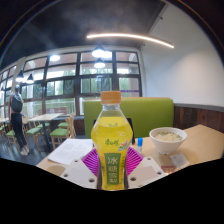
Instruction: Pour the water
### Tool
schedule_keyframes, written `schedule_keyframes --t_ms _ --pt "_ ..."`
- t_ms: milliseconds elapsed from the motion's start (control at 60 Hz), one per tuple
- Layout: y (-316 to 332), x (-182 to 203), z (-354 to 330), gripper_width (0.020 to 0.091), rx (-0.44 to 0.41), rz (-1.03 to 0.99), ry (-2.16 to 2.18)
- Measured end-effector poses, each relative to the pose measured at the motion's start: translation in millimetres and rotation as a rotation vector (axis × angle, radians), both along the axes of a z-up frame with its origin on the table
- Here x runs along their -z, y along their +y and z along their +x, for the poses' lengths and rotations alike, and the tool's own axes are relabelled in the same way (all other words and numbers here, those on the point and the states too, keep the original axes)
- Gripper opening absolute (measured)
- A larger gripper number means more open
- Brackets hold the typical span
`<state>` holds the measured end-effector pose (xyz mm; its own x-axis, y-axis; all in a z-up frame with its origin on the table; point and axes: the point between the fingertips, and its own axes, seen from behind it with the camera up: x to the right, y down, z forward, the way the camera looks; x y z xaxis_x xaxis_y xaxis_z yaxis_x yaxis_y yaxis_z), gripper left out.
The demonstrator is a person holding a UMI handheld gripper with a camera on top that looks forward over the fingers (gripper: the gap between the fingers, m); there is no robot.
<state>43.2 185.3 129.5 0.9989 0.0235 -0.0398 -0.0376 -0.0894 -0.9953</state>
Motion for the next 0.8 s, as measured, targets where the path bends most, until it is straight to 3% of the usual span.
schedule_keyframes --t_ms 150,383,417,450,517,583,633,800 --pt "13.5 47.2 9.3 0.0295 -0.025 -0.101 -0.013" --pt "18.2 43.4 9.9 0.0298 -0.046 -0.075 -0.024" --pt "16.7 44.7 8.6 0.0352 -0.048 -0.078 -0.02" --pt "15.6 45.4 8.0 0.0458 -0.05 -0.082 -0.02" --pt "11.7 47.9 11.6 0.0571 -0.044 -0.107 -0.045" --pt "4.1 41.5 16.0 0.0864 -0.046 -0.117 -0.06" --pt "-9.6 31.5 20.6 0.0805 -0.032 -0.108 -0.058" --pt "-97.8 -5.7 6.6 0.0832 -0.033 -0.076 -0.017"
